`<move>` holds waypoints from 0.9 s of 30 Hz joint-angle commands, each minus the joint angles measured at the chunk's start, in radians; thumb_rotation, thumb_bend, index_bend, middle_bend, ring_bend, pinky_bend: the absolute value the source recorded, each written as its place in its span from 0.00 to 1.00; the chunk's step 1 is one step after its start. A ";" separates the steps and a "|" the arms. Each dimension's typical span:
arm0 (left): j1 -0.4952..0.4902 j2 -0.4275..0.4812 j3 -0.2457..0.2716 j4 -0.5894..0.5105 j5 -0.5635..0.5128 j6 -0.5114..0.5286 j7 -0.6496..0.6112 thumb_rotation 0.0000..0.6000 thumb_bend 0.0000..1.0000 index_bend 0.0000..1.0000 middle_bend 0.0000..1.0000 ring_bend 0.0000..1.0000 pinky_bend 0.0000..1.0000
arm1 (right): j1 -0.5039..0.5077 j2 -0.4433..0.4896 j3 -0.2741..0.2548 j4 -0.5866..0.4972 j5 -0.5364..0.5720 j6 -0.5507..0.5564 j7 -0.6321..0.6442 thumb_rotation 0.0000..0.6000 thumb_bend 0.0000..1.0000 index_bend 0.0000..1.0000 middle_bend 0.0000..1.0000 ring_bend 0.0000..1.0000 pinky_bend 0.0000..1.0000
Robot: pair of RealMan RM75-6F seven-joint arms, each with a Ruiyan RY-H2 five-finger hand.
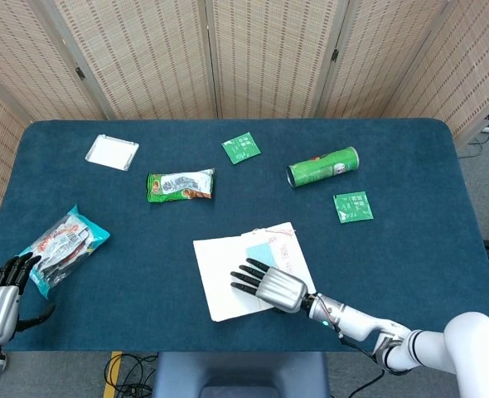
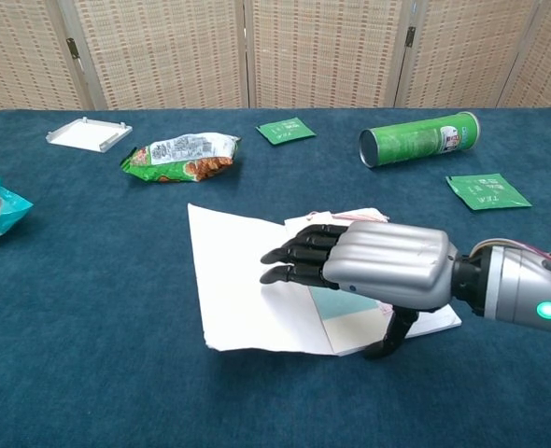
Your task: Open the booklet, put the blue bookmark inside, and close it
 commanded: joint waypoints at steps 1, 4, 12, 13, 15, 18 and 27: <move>0.000 0.000 0.000 0.000 0.000 0.000 0.000 1.00 0.24 0.15 0.11 0.09 0.16 | 0.000 0.000 -0.001 0.000 -0.002 0.001 0.000 1.00 0.00 0.00 0.00 0.00 0.00; 0.001 0.001 0.000 0.000 0.000 0.000 -0.001 1.00 0.24 0.15 0.11 0.09 0.16 | -0.001 0.011 -0.006 -0.007 -0.013 0.018 0.001 1.00 0.00 0.00 0.00 0.00 0.00; 0.001 0.004 -0.002 -0.003 0.006 0.006 -0.002 1.00 0.24 0.15 0.11 0.09 0.16 | 0.009 0.092 0.013 -0.086 -0.041 0.076 -0.023 1.00 0.01 0.00 0.00 0.00 0.00; 0.001 0.005 -0.002 -0.004 0.006 0.007 -0.002 1.00 0.24 0.15 0.11 0.09 0.16 | 0.021 0.112 0.024 -0.112 -0.048 0.083 -0.022 1.00 0.02 0.00 0.00 0.00 0.00; 0.001 0.005 -0.003 -0.007 0.008 0.008 -0.002 1.00 0.24 0.15 0.11 0.09 0.16 | 0.042 0.139 0.040 -0.149 -0.051 0.075 -0.018 1.00 0.11 0.00 0.00 0.00 0.00; 0.002 0.008 -0.003 -0.012 0.011 0.013 -0.003 1.00 0.24 0.15 0.11 0.09 0.16 | 0.085 0.170 0.074 -0.209 -0.047 0.043 -0.006 1.00 0.34 0.00 0.00 0.00 0.00; 0.008 0.012 -0.002 -0.011 0.011 0.018 -0.011 1.00 0.24 0.15 0.11 0.09 0.16 | 0.193 0.146 0.138 -0.275 -0.012 -0.096 0.003 1.00 0.78 0.00 0.07 0.00 0.00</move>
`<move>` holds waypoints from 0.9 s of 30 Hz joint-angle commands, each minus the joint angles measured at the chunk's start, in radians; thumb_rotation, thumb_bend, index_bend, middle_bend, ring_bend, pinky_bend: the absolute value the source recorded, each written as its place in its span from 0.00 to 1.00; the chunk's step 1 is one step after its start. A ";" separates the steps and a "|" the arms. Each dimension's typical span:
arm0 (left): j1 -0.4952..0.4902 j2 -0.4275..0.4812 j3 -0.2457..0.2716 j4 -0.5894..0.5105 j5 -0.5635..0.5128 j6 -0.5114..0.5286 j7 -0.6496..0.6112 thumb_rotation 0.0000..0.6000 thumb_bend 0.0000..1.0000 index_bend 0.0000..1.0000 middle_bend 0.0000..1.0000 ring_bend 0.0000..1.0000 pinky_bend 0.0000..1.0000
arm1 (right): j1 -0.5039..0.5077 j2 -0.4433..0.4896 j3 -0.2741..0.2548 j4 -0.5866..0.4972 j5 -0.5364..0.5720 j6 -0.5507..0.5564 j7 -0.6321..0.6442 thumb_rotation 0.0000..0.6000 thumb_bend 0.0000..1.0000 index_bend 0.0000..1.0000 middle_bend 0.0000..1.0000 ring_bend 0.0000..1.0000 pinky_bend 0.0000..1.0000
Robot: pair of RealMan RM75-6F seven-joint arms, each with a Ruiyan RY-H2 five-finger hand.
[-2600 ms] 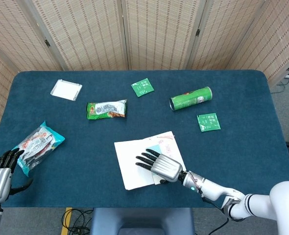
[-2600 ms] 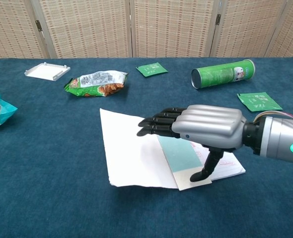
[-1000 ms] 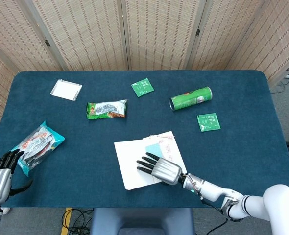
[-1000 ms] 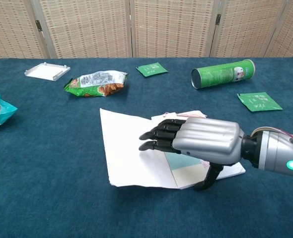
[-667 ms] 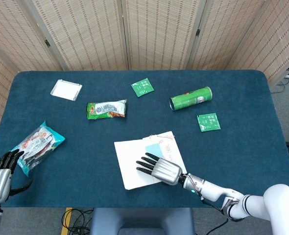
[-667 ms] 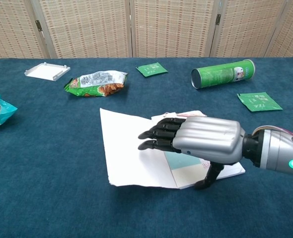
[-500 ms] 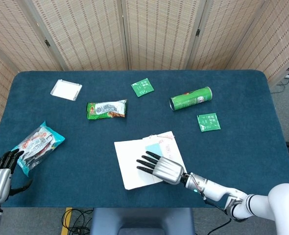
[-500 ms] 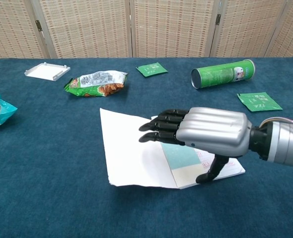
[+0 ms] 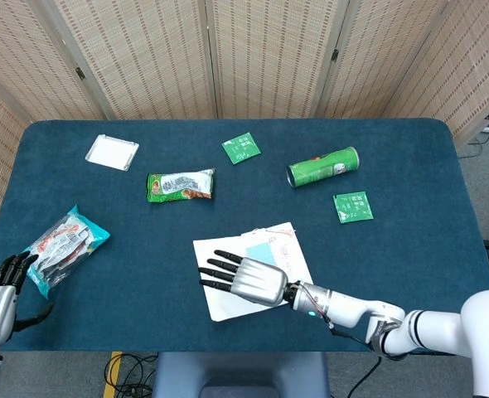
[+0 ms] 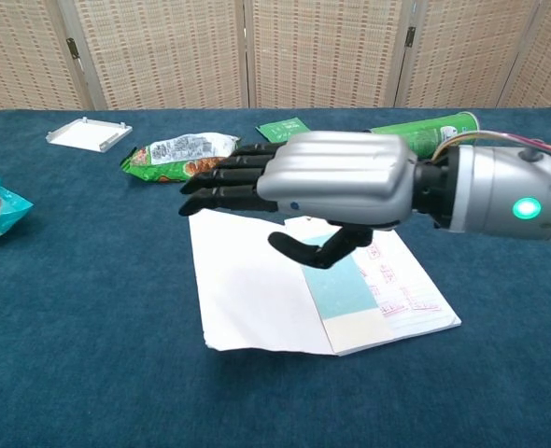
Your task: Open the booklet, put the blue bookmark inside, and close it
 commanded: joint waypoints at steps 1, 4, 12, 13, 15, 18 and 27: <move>0.001 0.000 0.001 0.002 0.000 0.000 -0.004 1.00 0.24 0.15 0.11 0.09 0.16 | 0.046 -0.030 0.026 -0.012 0.022 -0.063 0.005 1.00 0.80 0.00 0.07 0.00 0.00; 0.003 0.000 0.001 0.008 -0.002 0.001 -0.009 1.00 0.24 0.15 0.11 0.09 0.16 | 0.075 -0.057 0.037 -0.002 0.039 -0.106 0.006 1.00 0.87 0.01 0.09 0.00 0.00; 0.005 -0.003 0.002 0.023 -0.007 -0.003 -0.022 1.00 0.24 0.15 0.11 0.09 0.16 | 0.145 -0.129 0.075 0.042 0.093 -0.207 0.001 1.00 0.92 0.12 0.17 0.00 0.00; 0.006 -0.003 0.001 0.025 -0.007 -0.003 -0.024 1.00 0.24 0.15 0.11 0.09 0.16 | 0.155 -0.140 0.079 0.051 0.100 -0.220 -0.004 1.00 0.93 0.12 0.17 0.00 0.00; 0.006 -0.004 0.001 0.029 -0.008 -0.003 -0.028 1.00 0.24 0.15 0.11 0.09 0.16 | 0.171 -0.157 0.086 0.066 0.112 -0.241 -0.014 1.00 0.94 0.14 0.18 0.00 0.00; 0.006 -0.005 0.000 0.035 -0.010 -0.005 -0.033 1.00 0.24 0.15 0.11 0.09 0.16 | 0.186 -0.174 0.086 0.080 0.124 -0.266 -0.028 1.00 0.94 0.16 0.20 0.00 0.00; 0.009 -0.011 0.002 0.053 -0.011 -0.009 -0.050 1.00 0.24 0.15 0.11 0.09 0.16 | 0.193 -0.182 0.064 0.101 0.152 -0.293 -0.076 1.00 0.95 0.23 0.30 0.00 0.00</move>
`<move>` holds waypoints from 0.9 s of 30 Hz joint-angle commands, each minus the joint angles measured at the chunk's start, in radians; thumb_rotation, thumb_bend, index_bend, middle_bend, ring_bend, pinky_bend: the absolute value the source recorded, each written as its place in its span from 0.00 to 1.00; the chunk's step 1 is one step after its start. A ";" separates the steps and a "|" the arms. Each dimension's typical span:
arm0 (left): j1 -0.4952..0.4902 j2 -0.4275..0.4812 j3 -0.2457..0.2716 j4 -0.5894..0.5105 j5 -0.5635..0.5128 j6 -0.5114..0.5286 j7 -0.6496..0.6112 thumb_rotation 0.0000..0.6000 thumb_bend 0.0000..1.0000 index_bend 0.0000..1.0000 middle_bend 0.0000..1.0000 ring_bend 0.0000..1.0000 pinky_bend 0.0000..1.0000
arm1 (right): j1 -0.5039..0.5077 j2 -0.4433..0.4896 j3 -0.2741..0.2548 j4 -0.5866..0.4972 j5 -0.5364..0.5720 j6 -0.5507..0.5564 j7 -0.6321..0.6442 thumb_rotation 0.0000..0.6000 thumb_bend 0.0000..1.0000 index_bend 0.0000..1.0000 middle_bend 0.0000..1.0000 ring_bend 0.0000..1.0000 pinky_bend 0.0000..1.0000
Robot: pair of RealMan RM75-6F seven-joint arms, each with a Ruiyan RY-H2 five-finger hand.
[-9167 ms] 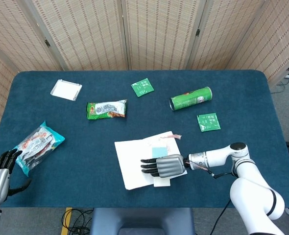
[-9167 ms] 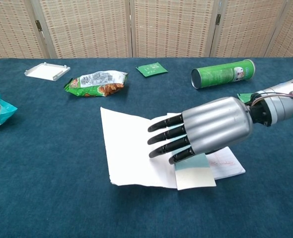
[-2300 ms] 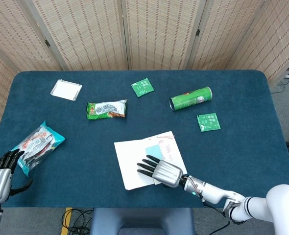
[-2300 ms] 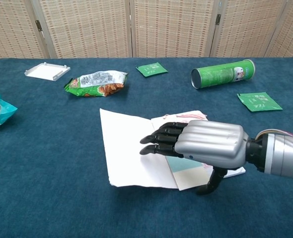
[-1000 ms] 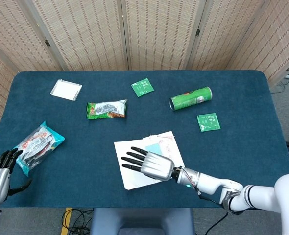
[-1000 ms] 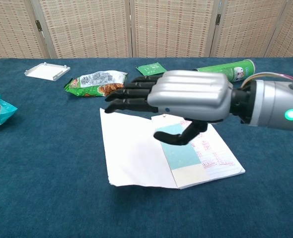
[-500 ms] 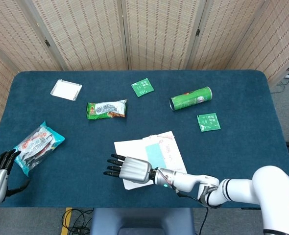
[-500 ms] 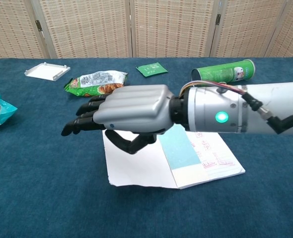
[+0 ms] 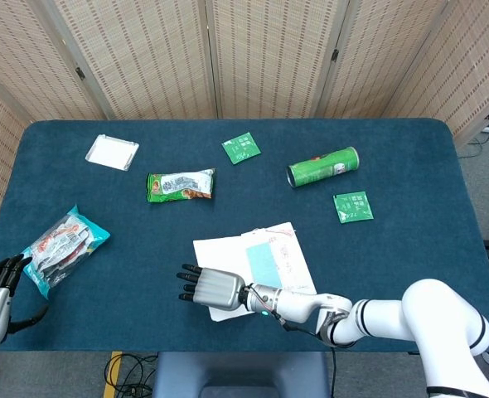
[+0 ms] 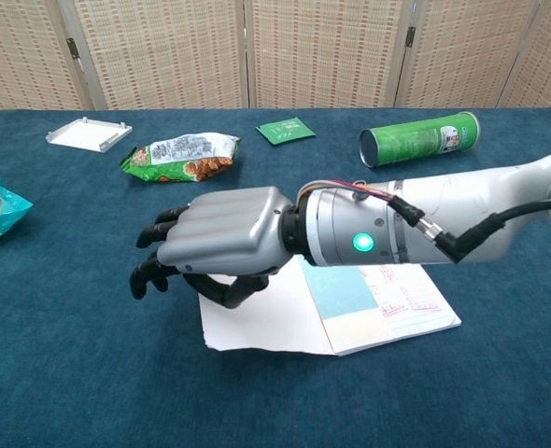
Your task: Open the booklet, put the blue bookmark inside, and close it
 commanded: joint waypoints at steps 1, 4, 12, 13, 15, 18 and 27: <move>0.000 -0.002 0.000 0.003 0.001 0.000 -0.002 1.00 0.24 0.15 0.11 0.09 0.16 | -0.004 0.008 -0.004 -0.001 0.009 0.003 -0.011 1.00 0.95 0.24 0.31 0.00 0.00; -0.001 -0.003 -0.001 0.004 0.003 -0.001 -0.004 1.00 0.24 0.15 0.11 0.09 0.16 | -0.008 0.020 -0.005 -0.006 0.018 0.009 -0.021 1.00 0.96 0.25 0.33 0.00 0.00; -0.003 -0.001 -0.003 0.001 0.010 0.001 -0.005 1.00 0.24 0.15 0.11 0.09 0.16 | -0.028 0.079 0.004 -0.046 0.047 0.038 -0.060 1.00 0.96 0.29 0.45 0.06 0.00; -0.004 -0.001 -0.003 0.001 0.011 0.001 -0.005 1.00 0.24 0.15 0.11 0.09 0.16 | -0.032 0.088 0.006 -0.054 0.050 0.044 -0.064 1.00 0.96 0.29 0.46 0.07 0.00; -0.005 -0.001 -0.004 -0.001 0.014 0.002 -0.006 1.00 0.24 0.15 0.11 0.09 0.16 | -0.039 0.109 0.010 -0.070 0.056 0.056 -0.073 1.00 0.96 0.29 0.48 0.09 0.00; -0.008 0.000 -0.005 -0.004 0.018 0.002 -0.005 1.00 0.24 0.15 0.11 0.09 0.16 | -0.053 0.152 0.014 -0.101 0.071 0.071 -0.086 1.00 0.96 0.29 0.51 0.12 0.00; -0.020 -0.003 -0.011 -0.008 0.022 -0.007 -0.001 1.00 0.24 0.15 0.11 0.09 0.16 | -0.117 0.306 0.001 -0.204 0.138 0.091 -0.137 1.00 0.95 0.29 0.55 0.16 0.00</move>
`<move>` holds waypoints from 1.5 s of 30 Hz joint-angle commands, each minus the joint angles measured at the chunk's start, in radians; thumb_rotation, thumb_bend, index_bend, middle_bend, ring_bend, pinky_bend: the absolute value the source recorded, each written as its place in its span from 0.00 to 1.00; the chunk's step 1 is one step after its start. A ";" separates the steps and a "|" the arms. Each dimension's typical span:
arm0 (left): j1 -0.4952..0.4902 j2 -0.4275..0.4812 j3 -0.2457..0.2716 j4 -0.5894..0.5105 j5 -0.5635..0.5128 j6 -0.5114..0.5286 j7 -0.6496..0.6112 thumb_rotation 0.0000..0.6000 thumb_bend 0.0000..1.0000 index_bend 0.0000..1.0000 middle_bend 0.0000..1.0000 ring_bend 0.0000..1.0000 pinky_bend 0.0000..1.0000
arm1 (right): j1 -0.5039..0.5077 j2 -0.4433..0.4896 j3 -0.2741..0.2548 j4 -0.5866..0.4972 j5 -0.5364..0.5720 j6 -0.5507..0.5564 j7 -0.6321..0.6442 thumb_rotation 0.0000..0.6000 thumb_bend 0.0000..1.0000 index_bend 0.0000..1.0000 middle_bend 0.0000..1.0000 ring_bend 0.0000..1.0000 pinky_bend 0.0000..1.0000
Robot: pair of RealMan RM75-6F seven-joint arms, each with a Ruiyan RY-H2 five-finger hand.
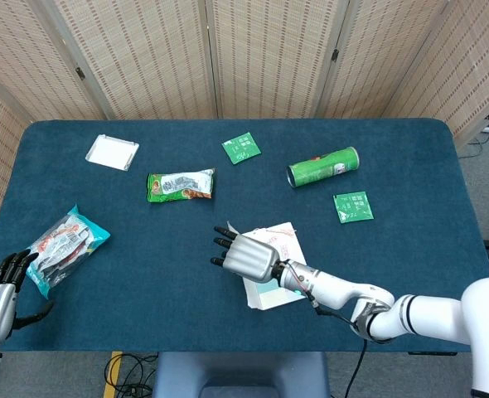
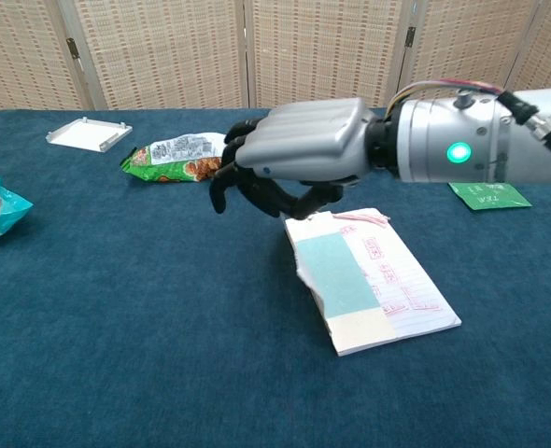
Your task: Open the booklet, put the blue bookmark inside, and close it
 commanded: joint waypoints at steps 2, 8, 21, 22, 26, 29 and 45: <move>-0.004 -0.001 -0.001 -0.004 0.004 -0.002 0.003 1.00 0.24 0.15 0.11 0.09 0.16 | -0.039 0.073 -0.015 -0.050 0.044 0.003 -0.037 1.00 0.95 0.29 0.56 0.16 0.00; -0.008 0.002 -0.001 -0.011 0.007 -0.003 0.009 1.00 0.24 0.15 0.11 0.09 0.16 | -0.082 0.117 -0.048 -0.057 0.078 -0.002 -0.057 1.00 0.95 0.29 0.55 0.16 0.00; -0.004 0.012 0.004 -0.037 0.015 0.009 0.030 1.00 0.24 0.15 0.11 0.09 0.16 | -0.147 0.016 -0.104 0.091 0.073 0.001 0.004 1.00 0.92 0.29 0.53 0.16 0.00; -0.004 0.012 0.003 -0.039 0.014 0.009 0.031 1.00 0.24 0.15 0.11 0.09 0.16 | -0.154 0.016 -0.103 0.096 0.066 0.017 0.012 1.00 0.91 0.29 0.53 0.16 0.00; -0.009 0.012 0.001 -0.043 0.015 0.005 0.035 1.00 0.24 0.15 0.11 0.09 0.16 | -0.181 0.040 -0.095 0.086 0.052 0.074 0.045 1.00 0.91 0.29 0.51 0.16 0.00; -0.013 0.010 -0.001 -0.043 0.016 0.002 0.035 1.00 0.24 0.15 0.11 0.09 0.16 | -0.214 0.073 -0.095 0.075 0.044 0.128 0.053 1.00 0.89 0.29 0.49 0.16 0.00; -0.057 -0.016 -0.022 -0.036 0.010 -0.034 0.057 1.00 0.24 0.15 0.11 0.09 0.16 | -0.557 0.252 -0.098 -0.069 0.158 0.532 -0.022 1.00 0.24 0.03 0.10 0.05 0.00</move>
